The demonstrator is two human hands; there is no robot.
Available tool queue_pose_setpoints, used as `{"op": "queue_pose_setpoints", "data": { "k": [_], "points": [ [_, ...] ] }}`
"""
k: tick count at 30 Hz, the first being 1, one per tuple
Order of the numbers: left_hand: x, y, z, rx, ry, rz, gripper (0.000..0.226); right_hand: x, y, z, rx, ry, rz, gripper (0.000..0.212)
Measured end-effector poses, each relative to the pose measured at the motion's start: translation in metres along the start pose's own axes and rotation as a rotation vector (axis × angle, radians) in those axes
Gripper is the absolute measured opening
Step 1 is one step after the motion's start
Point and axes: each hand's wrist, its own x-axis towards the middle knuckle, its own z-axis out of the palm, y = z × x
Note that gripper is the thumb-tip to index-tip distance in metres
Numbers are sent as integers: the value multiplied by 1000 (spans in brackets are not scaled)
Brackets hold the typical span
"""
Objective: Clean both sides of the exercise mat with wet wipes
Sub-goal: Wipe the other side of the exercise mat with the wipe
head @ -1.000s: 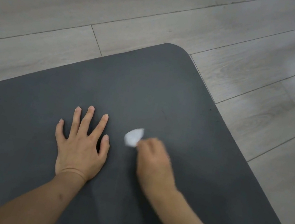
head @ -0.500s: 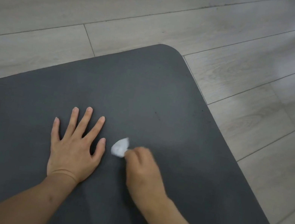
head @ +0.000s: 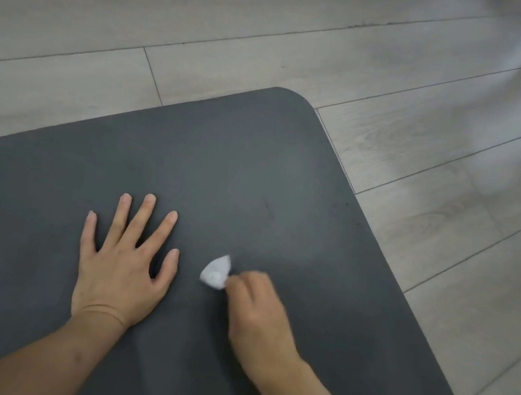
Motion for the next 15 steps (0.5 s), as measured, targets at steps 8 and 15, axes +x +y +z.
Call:
{"op": "queue_pose_setpoints", "data": {
  "k": [8,15],
  "points": [
    [1,0,0,7,-7,-7,63,76,166,-61,-226,242,471,11],
    [0,0,0,4,2,-2,63,-5,3,-3,-20,37,-36,12]
  ]
}}
